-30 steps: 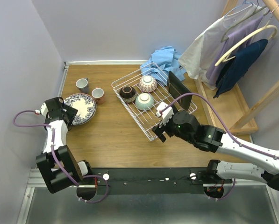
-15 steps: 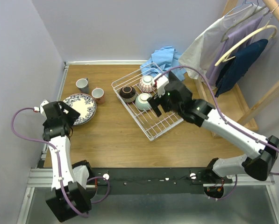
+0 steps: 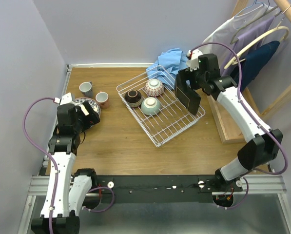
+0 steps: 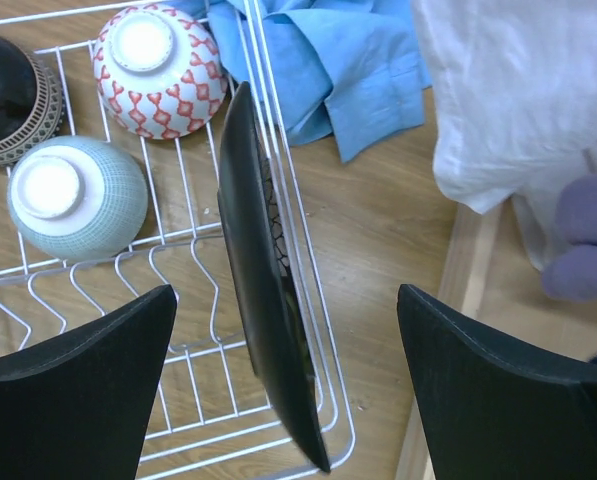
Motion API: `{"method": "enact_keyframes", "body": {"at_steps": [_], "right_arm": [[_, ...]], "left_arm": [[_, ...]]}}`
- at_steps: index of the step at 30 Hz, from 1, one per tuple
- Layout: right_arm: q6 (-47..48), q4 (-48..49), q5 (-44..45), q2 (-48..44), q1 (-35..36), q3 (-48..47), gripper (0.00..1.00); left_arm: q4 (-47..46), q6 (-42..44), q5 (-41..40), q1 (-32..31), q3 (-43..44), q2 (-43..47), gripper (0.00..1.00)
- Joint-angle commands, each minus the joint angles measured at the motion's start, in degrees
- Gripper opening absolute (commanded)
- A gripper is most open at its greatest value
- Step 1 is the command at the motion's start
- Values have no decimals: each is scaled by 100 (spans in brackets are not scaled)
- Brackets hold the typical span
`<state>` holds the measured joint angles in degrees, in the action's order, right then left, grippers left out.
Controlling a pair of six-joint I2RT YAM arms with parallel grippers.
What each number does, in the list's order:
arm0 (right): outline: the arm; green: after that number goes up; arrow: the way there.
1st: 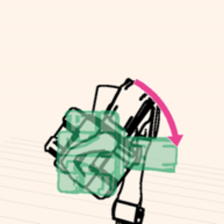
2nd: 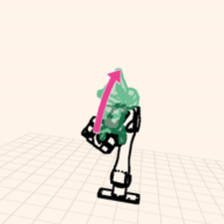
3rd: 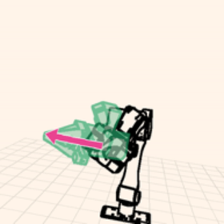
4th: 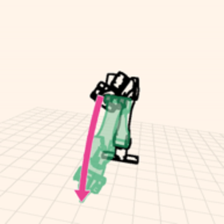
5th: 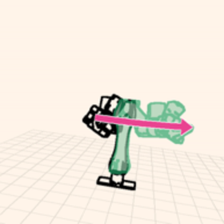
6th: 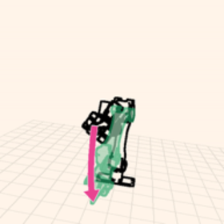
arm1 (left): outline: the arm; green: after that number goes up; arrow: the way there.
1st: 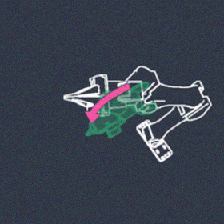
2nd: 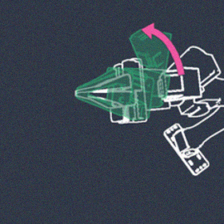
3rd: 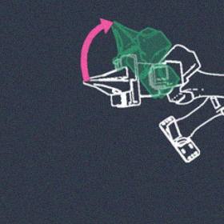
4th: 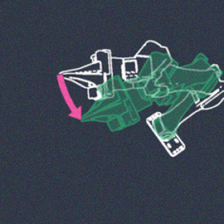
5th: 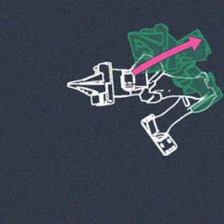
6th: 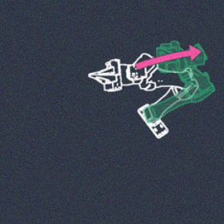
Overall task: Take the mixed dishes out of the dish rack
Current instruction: Pick up the plate from the dish rack.
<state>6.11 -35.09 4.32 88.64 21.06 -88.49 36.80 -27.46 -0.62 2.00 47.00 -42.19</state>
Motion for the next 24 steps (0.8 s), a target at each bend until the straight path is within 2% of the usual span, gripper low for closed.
{"method": "enact_keyframes", "body": {"at_steps": [1, 6, 10, 13, 17, 24], "right_arm": [[-48, -226, -1658, 372, -619, -204, 95], [-40, -314, -2496, 698, -875, -336, 89], [-84, -367, -2979, 944, -1033, -415, 77], [-92, -446, -3339, 1059, -1043, -485, 61], [-145, -560, -3420, 1182, -1086, -503, 47], [-294, -648, -3534, 1217, -1227, -345, 36]], "left_arm": [[170, 127, 536, -112, 28, 238, 99], [179, 109, 616, -174, 28, 308, 99], [153, 110, 668, -339, 46, 317, 99], [135, 110, 678, -349, -7, 343, 99], [100, 48, 739, -349, -86, 387, 99], [108, -31, 800, -349, -77, 405, 99]]}}
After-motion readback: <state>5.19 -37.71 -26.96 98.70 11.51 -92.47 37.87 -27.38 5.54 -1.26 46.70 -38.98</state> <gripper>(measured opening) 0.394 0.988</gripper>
